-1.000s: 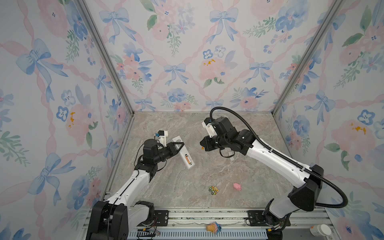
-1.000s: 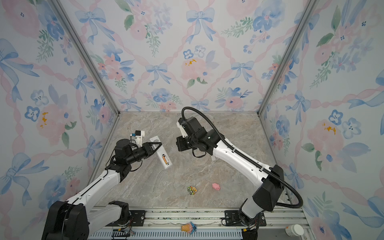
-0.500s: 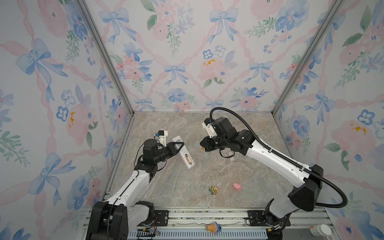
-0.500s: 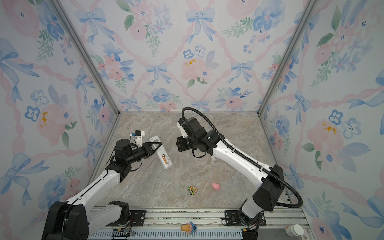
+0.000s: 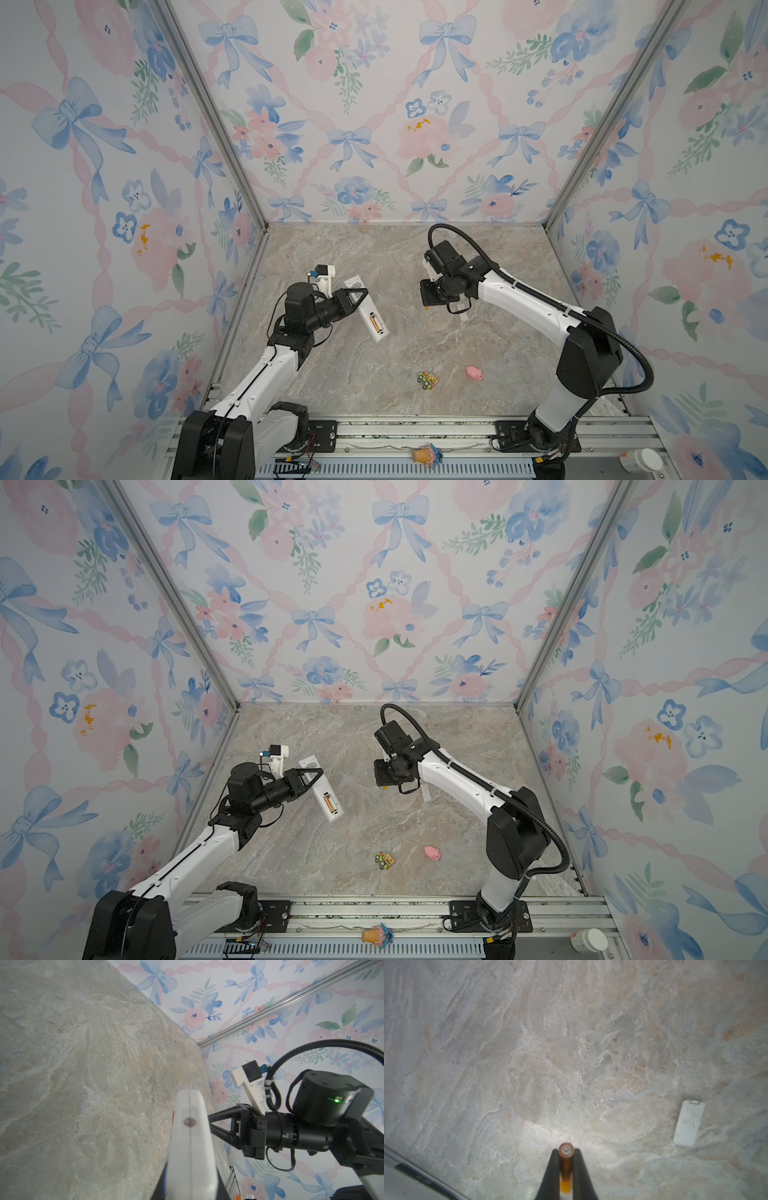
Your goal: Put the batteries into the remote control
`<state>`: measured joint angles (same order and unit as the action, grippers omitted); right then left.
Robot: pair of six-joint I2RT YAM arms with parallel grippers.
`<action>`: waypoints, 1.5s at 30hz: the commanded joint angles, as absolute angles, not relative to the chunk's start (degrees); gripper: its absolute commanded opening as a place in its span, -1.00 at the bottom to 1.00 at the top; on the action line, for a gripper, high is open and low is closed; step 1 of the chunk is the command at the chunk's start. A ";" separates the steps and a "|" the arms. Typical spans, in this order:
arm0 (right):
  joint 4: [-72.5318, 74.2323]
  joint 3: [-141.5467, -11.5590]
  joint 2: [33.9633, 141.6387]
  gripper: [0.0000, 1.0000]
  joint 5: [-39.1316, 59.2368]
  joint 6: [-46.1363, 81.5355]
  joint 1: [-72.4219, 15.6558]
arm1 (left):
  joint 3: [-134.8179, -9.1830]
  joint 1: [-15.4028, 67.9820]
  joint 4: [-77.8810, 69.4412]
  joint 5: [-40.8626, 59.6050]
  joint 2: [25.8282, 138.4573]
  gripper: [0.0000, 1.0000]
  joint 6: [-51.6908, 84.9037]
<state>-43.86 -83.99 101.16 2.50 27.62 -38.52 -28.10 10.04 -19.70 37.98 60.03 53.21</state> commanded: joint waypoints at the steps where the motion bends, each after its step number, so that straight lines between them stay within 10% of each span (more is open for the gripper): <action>1: -48.29 -84.28 105.87 -1.00 1.22 28.49 -37.73 | -26.89 9.58 -21.76 39.48 58.58 -1.00 53.07; 22: -45.83 -81.91 112.82 -1.00 2.75 -2.14 -42.61 | -24.46 8.42 -20.52 40.23 55.95 -1.00 53.70; 45: -48.67 -82.56 117.05 -1.00 3.16 -8.07 -44.42 | -25.00 8.34 -9.23 41.22 54.23 -1.00 48.87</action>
<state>-46.96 -82.59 115.66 2.57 -6.98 -43.72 -24.29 8.64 -14.44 40.36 55.18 52.03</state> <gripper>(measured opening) 0.097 0.172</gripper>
